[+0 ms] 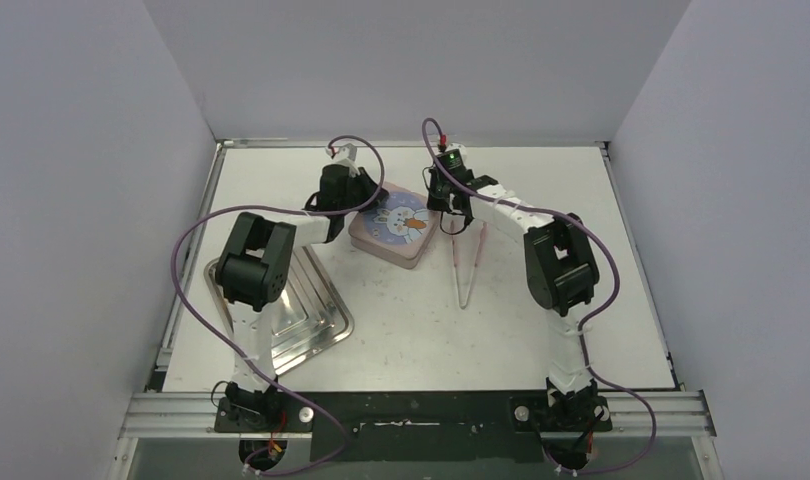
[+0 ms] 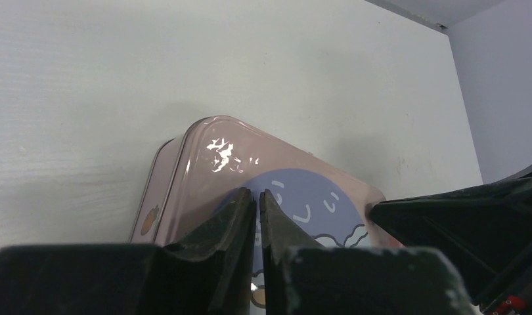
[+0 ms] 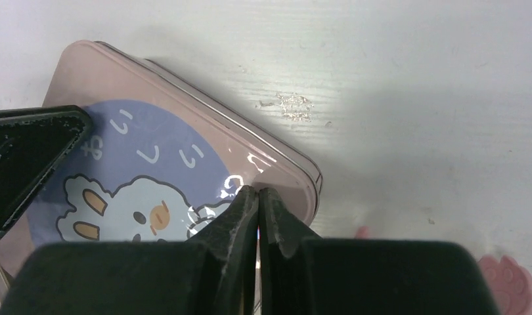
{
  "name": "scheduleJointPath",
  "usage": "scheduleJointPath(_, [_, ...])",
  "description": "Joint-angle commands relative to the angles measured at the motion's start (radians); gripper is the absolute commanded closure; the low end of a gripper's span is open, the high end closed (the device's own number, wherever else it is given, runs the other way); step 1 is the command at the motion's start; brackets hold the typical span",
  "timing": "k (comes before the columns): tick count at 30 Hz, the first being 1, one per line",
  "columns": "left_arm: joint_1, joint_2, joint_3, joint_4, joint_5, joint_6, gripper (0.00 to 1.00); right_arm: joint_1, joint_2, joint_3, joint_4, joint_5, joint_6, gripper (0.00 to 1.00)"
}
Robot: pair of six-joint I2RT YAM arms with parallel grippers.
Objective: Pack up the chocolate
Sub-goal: Close the box lid on the packing box, then reset both arms
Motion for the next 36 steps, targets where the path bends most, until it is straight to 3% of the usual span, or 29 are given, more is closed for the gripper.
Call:
scheduleJointPath(1, [0.01, -0.097, 0.005, -0.11, -0.017, 0.053, 0.91, 0.013, -0.08, -0.045, -0.046, 0.043, -0.01, 1.0])
scheduleJointPath(4, [0.009, -0.214, 0.051, -0.23, -0.019, 0.101, 0.87, 0.017, -0.185, -0.084, -0.069, 0.074, -0.015, 0.98])
scheduleJointPath(6, [0.006, -0.304, 0.078, -0.323, -0.029, 0.145, 0.83, 0.026, -0.278, -0.136, -0.063, 0.079, -0.025, 0.88])
scheduleJointPath(10, [0.003, -0.502, 0.048, -0.441, -0.046, 0.217, 0.7, 0.065, -0.458, -0.248, -0.069, 0.125, -0.036, 0.49])
scheduleJointPath(11, [0.002, -0.557, 0.025, -0.457, -0.046, 0.23, 0.59, 0.075, -0.504, -0.285, -0.069, 0.135, -0.038, 0.4])
scheduleJointPath(12, [0.003, -0.611, 0.003, -0.47, -0.039, 0.243, 0.25, 0.083, -0.547, -0.312, -0.072, 0.141, -0.038, 0.19])
scheduleJointPath(13, [0.003, -0.665, -0.023, -0.473, -0.028, 0.254, 0.06, 0.091, -0.592, -0.335, -0.073, 0.145, -0.039, 0.07])
scheduleJointPath(14, [0.002, -0.724, -0.052, -0.511, -0.018, 0.265, 0.03, 0.097, -0.65, -0.361, -0.075, 0.148, -0.043, 0.01])
scheduleJointPath(20, [-0.008, -1.108, -0.292, -0.445, 0.026, 0.22, 0.03, 0.115, -0.924, -0.539, -0.012, 0.131, -0.039, 0.0])
scheduleJointPath(24, [-0.01, -1.277, -0.445, -0.433, 0.058, 0.161, 0.03, 0.115, -1.037, -0.604, -0.029, 0.13, 0.001, 0.0])
scheduleJointPath(29, [-0.01, -1.376, -0.515, -0.463, 0.072, 0.118, 0.03, 0.115, -1.07, -0.615, -0.061, 0.123, 0.022, 0.0])
scheduleJointPath(36, [-0.01, -1.391, -0.508, -0.548, 0.074, 0.119, 0.03, 0.115, -1.075, -0.61, -0.057, 0.1, -0.007, 0.0])
